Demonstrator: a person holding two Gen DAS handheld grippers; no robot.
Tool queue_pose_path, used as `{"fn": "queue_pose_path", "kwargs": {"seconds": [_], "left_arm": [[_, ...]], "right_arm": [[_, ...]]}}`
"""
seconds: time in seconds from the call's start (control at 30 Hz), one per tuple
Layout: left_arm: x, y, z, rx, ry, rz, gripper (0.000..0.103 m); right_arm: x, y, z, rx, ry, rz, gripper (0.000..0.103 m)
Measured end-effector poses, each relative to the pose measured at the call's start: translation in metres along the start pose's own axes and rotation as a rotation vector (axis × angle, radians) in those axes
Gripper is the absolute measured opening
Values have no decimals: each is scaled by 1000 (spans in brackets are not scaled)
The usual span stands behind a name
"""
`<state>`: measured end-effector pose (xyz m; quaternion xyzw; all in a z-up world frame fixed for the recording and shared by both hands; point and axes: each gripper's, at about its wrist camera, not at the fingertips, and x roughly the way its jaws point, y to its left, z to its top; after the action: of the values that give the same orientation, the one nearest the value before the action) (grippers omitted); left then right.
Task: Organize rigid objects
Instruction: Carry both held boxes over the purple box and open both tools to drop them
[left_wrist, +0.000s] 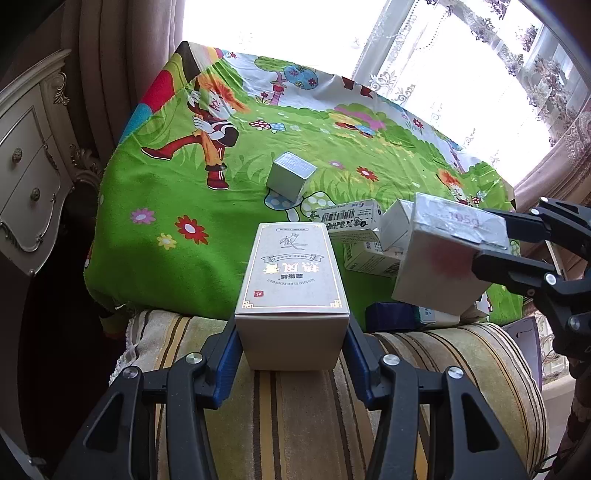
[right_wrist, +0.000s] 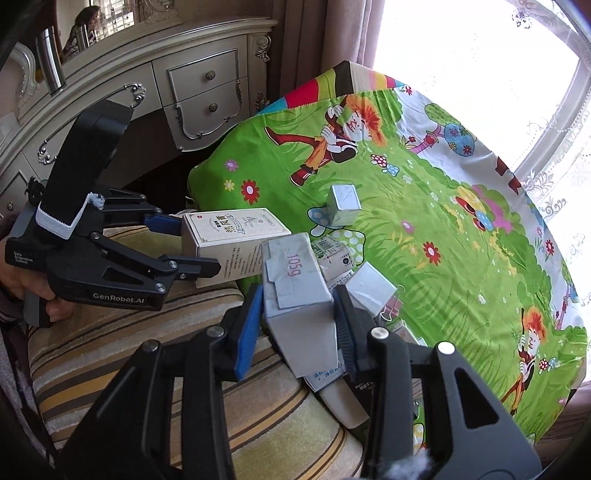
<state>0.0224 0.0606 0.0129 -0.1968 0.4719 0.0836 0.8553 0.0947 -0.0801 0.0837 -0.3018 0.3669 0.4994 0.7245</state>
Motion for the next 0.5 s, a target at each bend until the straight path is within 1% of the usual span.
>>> {"fn": "queue_pose_path", "kwargs": {"seconds": [0.13,0.23,0.37,0.5], "left_arm": [[-10,-3,-4,-2,-22,1,52],[-22,-9,-8,7,-52,-1,52],[-37,-25,-13,40,-76,-39,52],[-44,-50,-16,88,-80,-103,52]], "right_arm": [[-24,-7,-12,83,-48,-33,42],[-41,-14,-26,143,-71,-75,42],[-66,-26,-50,230,-108,-120,43],[-90,-36,-80,315,-129,-190,42]]}}
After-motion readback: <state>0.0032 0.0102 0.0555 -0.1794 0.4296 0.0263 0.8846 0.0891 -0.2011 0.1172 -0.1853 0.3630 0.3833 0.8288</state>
